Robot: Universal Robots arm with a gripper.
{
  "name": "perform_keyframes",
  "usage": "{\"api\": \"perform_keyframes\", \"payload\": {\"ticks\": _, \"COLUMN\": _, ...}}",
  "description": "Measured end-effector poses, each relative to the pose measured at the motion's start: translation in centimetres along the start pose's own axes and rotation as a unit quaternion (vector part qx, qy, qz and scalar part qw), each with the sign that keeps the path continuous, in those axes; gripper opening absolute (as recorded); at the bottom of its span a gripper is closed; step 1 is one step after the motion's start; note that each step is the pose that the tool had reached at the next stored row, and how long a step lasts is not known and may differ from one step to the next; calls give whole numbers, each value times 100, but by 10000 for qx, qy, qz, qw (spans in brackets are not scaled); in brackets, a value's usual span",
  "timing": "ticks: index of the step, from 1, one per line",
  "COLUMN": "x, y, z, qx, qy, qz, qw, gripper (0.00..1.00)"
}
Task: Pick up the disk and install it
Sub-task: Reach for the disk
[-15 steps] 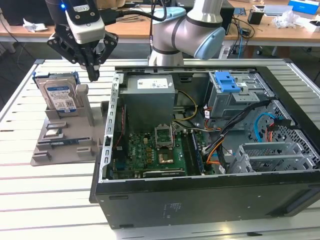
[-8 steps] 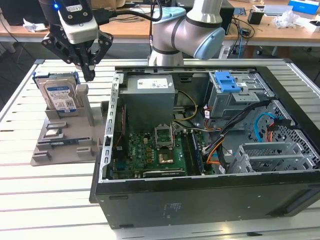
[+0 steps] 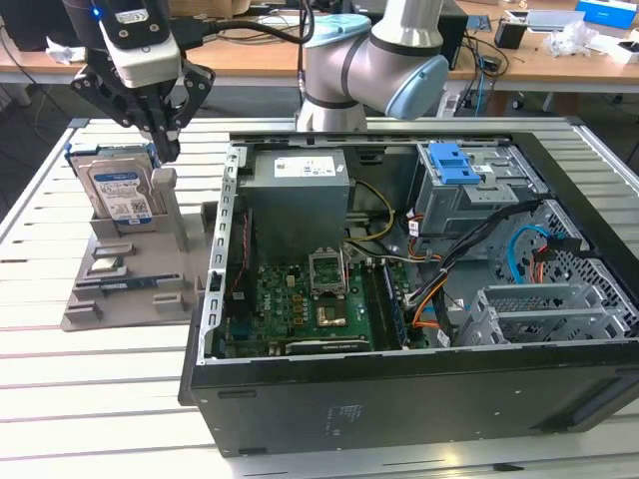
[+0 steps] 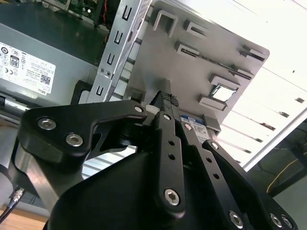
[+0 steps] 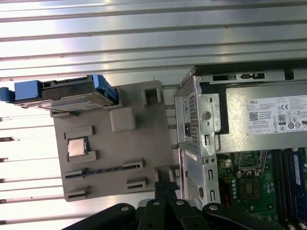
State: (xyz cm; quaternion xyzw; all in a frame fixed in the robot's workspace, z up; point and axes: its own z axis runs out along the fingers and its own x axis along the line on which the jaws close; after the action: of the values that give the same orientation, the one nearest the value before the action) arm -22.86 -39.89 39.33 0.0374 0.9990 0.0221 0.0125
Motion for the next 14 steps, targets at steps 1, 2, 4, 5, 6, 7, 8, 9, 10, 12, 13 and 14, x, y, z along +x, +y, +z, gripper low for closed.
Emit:
{"api": "perform_keyframes", "payload": {"ticks": 1, "x": 13, "y": -1, "z": 0, "qx": 0, "qy": 0, "qz": 0, "qw": 10000, "gripper": 11}}
{"api": "perform_keyframes", "payload": {"ticks": 2, "x": 26, "y": -2, "z": -1, "qx": 0, "qy": 0, "qz": 1, "qw": 10000, "gripper": 11}}
{"api": "perform_keyframes", "payload": {"ticks": 4, "x": 71, "y": -5, "z": -2, "qx": 0, "qy": 0, "qz": 1, "qw": 10000, "gripper": 11}}
{"api": "perform_keyframes", "payload": {"ticks": 5, "x": 90, "y": -6, "z": -2, "qx": 0, "qy": 0, "qz": 0, "qw": 10000, "gripper": 11}}
{"api": "perform_keyframes", "payload": {"ticks": 6, "x": 102, "y": -7, "z": -3, "qx": 0, "qy": 0, "qz": 1, "qw": 10000, "gripper": 11}}
{"api": "perform_keyframes", "payload": {"ticks": 7, "x": 115, "y": -8, "z": -3, "qx": 0, "qy": 0, "qz": 0, "qw": 10000, "gripper": 11}}
{"api": "perform_keyframes", "payload": {"ticks": 8, "x": 125, "y": -9, "z": -3, "qx": 0, "qy": 0, "qz": 0, "qw": 10000, "gripper": 11}}
{"api": "perform_keyframes", "payload": {"ticks": 9, "x": 147, "y": -11, "z": -4, "qx": 0, "qy": 0, "qz": 0, "qw": 10000, "gripper": 11}}
{"api": "perform_keyframes", "payload": {"ticks": 10, "x": 157, "y": -12, "z": -4, "qx": 0, "qy": 0, "qz": 0, "qw": 10000, "gripper": 11}}
{"api": "perform_keyframes", "payload": {"ticks": 12, "x": 187, "y": -14, "z": -5, "qx": 0, "qy": 0, "qz": 0, "qw": 10000, "gripper": 11}}
{"api": "perform_keyframes", "payload": {"ticks": 13, "x": 197, "y": -15, "z": -5, "qx": 0, "qy": 0, "qz": 0, "qw": 10000, "gripper": 11}}
{"api": "perform_keyframes", "payload": {"ticks": 14, "x": 210, "y": -16, "z": -6, "qx": 0, "qy": 0, "qz": 0, "qw": 10000, "gripper": 11}}
